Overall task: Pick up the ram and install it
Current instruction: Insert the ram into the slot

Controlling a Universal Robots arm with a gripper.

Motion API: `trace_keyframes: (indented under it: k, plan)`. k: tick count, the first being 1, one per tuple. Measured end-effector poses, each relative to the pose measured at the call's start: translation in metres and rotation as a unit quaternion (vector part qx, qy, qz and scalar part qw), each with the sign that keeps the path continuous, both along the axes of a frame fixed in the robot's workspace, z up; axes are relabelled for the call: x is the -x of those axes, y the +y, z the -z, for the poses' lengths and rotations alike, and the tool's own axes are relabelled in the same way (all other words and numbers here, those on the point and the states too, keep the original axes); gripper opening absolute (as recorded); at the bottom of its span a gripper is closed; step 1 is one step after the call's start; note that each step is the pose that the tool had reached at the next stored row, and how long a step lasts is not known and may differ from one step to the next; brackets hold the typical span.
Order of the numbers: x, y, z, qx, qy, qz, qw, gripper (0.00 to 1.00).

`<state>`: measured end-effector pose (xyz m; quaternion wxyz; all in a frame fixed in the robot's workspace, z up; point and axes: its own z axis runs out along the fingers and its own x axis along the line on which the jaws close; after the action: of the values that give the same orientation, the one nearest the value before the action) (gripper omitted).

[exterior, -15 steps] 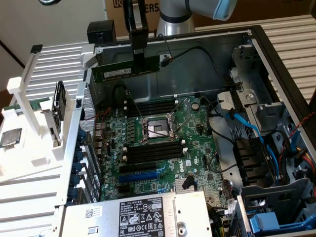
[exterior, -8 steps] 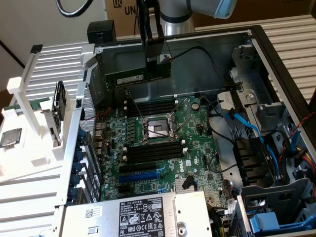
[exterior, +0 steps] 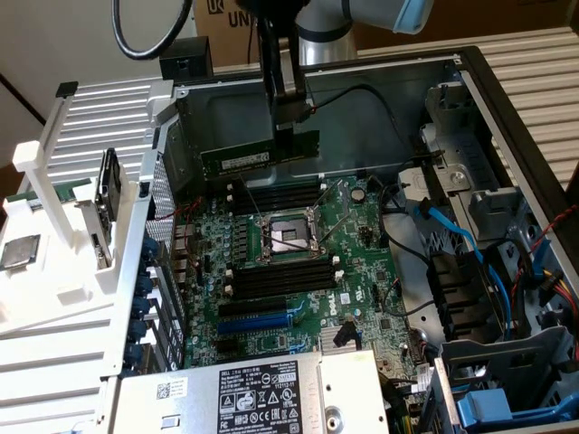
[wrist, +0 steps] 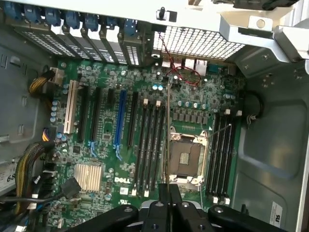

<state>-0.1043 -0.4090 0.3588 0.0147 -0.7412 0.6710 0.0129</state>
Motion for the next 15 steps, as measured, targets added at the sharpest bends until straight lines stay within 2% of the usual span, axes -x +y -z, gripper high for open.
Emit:
trace_keyframes:
  k: [2,8,12,13,15]
  plan:
    - [-0.001,0.0000,0.0023,0.0001,-0.0009,0.005,1.0000,0.12]
    - [-0.005,0.0002,0.0079,0.0000,-0.0013,0.022,0.9998,0.12]
    - [-0.012,0.0020,0.0126,0.0004,-0.0016,0.031,0.9995,0.12]
    - [-0.014,0.0045,0.0141,0.0020,-0.0021,0.032,0.9995,0.12]
    - [-0.015,0.0107,0.0171,0.0079,-0.0028,0.032,0.9995,0.12]
